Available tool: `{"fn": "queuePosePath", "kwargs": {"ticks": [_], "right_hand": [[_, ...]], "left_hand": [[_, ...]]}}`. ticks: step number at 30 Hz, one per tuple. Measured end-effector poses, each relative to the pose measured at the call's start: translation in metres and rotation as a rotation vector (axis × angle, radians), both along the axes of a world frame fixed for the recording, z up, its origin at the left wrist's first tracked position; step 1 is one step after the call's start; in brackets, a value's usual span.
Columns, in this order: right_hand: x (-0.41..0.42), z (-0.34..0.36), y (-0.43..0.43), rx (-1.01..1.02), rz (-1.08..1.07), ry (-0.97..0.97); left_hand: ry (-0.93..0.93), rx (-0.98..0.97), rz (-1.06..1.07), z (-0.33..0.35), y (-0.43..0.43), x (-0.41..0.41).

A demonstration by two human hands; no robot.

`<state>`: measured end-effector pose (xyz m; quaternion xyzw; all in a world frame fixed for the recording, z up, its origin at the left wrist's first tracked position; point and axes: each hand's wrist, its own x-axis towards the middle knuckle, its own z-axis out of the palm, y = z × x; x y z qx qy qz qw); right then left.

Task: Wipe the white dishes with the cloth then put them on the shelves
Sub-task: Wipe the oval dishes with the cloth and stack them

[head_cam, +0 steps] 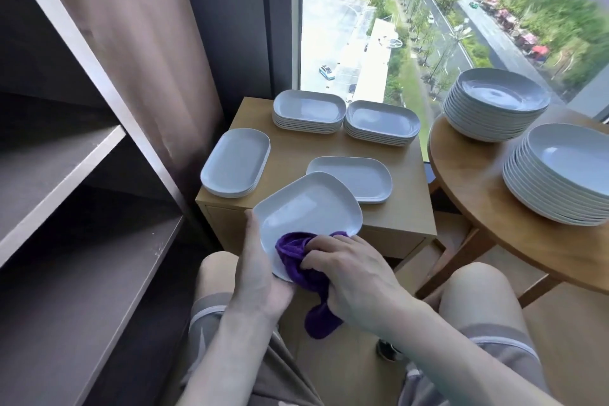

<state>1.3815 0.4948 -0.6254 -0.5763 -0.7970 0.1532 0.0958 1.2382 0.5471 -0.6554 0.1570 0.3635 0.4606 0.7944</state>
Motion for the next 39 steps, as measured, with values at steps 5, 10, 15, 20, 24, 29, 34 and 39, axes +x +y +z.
{"fn": "queuePosePath", "kwargs": {"ticks": [5, 10, 15, 20, 24, 29, 34, 39], "right_hand": [[0.037, -0.006, 0.017, 0.034, -0.223, 0.055], [0.073, -0.019, 0.017, 0.016, -0.443, 0.279], [0.092, -0.03, 0.009, 0.106, -0.611, 0.539], [0.104, -0.034, 0.008, 0.163, -0.672, 0.655], [0.111, -0.039, 0.008, 0.149, -0.681, 0.7], [0.121, -0.047, 0.008, 0.139, -0.706, 0.743], [0.129, -0.051, 0.014, 0.129, -0.693, 0.757], [0.134, -0.054, 0.02, 0.127, -0.678, 0.742]], "left_hand": [[-0.066, 0.077, -0.028, 0.002, -0.002, -0.006], [0.021, 0.055, -0.114, 0.004, -0.009, 0.0], [0.118, -0.079, -0.137, -0.006, -0.003, 0.01], [0.192, -0.123, -0.151, -0.017, 0.013, 0.019], [0.235, -0.113, -0.157, -0.017, 0.035, 0.031], [0.308, -0.031, -0.176, -0.012, 0.073, 0.058], [0.371, -0.004, -0.139, -0.014, 0.113, 0.088], [0.438, 0.01, -0.142, -0.025, 0.143, 0.104]]}}
